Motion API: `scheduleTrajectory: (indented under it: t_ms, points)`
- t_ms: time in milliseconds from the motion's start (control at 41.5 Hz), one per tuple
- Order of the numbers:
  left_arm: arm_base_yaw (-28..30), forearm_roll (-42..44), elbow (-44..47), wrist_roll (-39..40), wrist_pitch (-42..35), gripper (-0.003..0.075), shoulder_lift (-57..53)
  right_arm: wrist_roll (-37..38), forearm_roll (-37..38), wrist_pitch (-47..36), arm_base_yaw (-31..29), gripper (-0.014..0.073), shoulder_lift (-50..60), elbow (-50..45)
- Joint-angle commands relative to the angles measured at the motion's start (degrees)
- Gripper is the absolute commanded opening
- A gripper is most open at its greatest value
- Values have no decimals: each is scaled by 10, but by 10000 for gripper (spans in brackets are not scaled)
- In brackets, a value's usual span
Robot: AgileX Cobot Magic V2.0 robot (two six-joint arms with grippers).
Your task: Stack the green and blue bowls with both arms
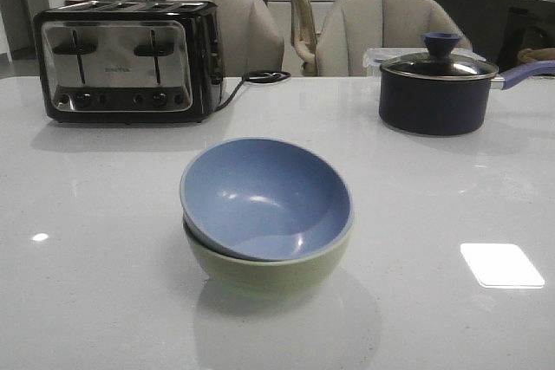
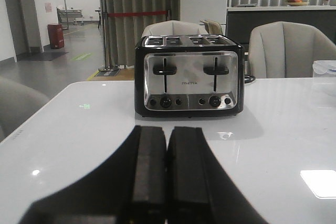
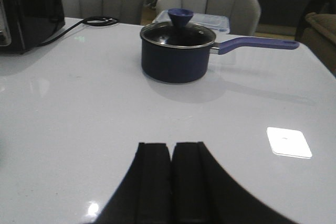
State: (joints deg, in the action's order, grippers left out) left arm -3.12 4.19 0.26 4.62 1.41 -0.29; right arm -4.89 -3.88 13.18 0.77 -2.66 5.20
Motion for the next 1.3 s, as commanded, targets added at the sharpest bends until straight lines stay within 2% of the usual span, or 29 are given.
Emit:
scheduleTrajectory:
  t_ms: [0, 169, 578, 747, 1277]
  points:
    - [0, 0, 3, 1, -50, 99, -10, -4, 2, -76, -10, 38, 33, -16]
    - [0, 0, 3, 1, -50, 99, -10, -1, -24, -126, -9, 38, 43, -67]
    - [0, 0, 3, 1, -50, 99, -10, -1, -24, -171, -9, 38, 43, -65]
    - [0, 0, 3, 1, -50, 99, -10, 54, 52, -181, -9, 38, 43, -65]
    - [0, 0, 3, 1, -50, 99, -10, 58, 52, -180, -22, 38, 43, -65]
